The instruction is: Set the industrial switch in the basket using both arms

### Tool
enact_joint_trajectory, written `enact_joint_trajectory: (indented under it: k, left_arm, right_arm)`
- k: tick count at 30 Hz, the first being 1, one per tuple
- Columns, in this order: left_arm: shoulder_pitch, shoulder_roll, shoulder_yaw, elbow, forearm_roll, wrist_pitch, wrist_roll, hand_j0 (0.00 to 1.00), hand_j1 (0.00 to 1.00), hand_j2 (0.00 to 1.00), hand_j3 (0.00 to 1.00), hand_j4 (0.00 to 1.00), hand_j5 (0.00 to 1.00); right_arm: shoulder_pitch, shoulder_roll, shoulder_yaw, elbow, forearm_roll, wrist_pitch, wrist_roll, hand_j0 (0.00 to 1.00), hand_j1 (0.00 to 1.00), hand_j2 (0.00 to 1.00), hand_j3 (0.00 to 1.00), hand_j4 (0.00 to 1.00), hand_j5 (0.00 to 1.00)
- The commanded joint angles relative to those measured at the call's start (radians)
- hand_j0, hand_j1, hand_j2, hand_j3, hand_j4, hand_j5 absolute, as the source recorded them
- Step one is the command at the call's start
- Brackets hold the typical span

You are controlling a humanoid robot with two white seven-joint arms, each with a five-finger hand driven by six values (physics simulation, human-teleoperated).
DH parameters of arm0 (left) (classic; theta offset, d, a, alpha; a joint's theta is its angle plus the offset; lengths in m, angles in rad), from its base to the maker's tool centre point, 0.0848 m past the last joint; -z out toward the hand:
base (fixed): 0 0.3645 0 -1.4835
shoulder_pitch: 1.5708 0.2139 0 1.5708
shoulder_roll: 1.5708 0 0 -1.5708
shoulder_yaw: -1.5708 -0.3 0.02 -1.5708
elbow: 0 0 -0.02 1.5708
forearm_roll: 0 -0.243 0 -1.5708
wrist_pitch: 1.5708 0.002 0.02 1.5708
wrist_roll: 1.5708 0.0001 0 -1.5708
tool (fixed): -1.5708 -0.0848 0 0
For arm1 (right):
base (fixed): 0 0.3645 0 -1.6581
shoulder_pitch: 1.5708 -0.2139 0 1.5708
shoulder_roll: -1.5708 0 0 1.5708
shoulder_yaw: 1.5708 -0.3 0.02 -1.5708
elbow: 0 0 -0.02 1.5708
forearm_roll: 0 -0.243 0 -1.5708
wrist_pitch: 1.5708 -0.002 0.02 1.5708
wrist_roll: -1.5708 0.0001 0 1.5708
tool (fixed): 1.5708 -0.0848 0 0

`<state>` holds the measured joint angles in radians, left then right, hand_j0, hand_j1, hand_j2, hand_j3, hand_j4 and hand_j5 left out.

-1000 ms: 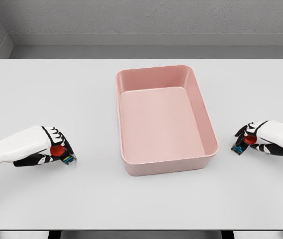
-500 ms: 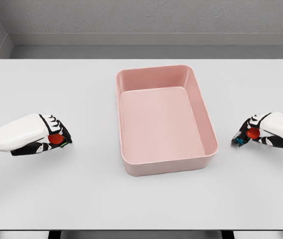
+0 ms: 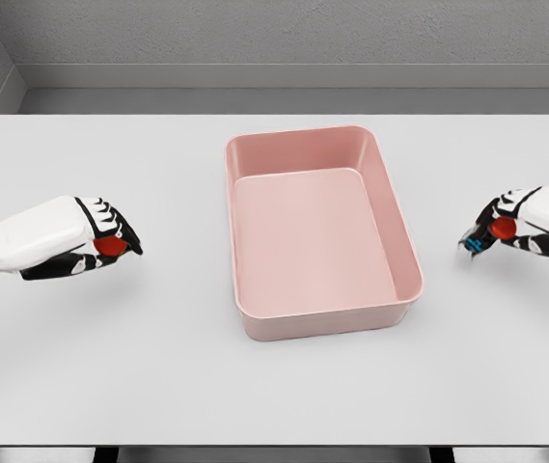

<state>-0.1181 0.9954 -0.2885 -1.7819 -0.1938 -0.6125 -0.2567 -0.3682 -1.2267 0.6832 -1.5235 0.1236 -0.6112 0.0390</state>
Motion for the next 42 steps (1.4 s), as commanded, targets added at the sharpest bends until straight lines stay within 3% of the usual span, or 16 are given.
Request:
enact_joint_trajectory:
  k: [1,16,19,24,26,35,42]
  left_arm:
    - [0.0,-0.001,0.0,-0.005,0.008,0.002,0.001,0.55,0.55,0.55,0.55,0.55,0.55]
    - [-0.071,-0.084,-0.014,-0.017,0.007,0.002,0.001,0.55,0.55,0.55,0.55,0.55,0.55]
    - [-0.121,-0.119,-0.055,-0.017,0.004,0.002,-0.001,0.55,0.55,0.55,0.55,0.55,0.55]
    - [-0.153,-0.15,-0.073,-0.017,0.001,0.002,-0.004,0.56,0.56,0.56,0.56,0.56,0.56]
    - [-0.199,-0.175,-0.13,-0.017,0.002,0.002,-0.016,0.56,0.56,0.56,0.56,0.56,0.56]
    - [-0.316,-0.259,-0.236,-0.017,-0.001,0.002,-0.036,0.56,0.56,0.56,0.56,0.56,0.56]
    - [-0.462,-0.369,-0.339,-0.017,-0.003,0.002,-0.059,0.56,0.56,0.56,0.56,0.56,0.56]
  right_arm:
    - [0.0,-0.001,-0.033,-0.004,-0.009,0.0,0.002,0.49,0.49,0.49,0.49,0.49,0.49]
    - [-0.08,0.01,-0.037,-0.089,-0.007,0.0,0.004,0.49,0.49,0.49,0.49,0.49,0.49]
    - [-0.09,0.015,-0.037,-0.098,-0.007,0.0,0.004,0.49,0.49,0.49,0.49,0.49,0.49]
    - [-0.124,0.038,-0.034,-0.101,-0.007,0.0,0.006,0.49,0.49,0.49,0.49,0.49,0.49]
    - [-0.135,0.039,-0.034,-0.101,-0.007,0.0,0.006,0.49,0.49,0.49,0.49,0.49,0.49]
    - [-0.179,0.075,-0.024,-0.098,-0.004,0.0,0.006,0.49,0.49,0.49,0.49,0.49,0.49]
    - [-0.193,0.127,-0.024,-0.099,-0.007,0.0,0.047,0.49,0.49,0.49,0.49,0.49,0.49]
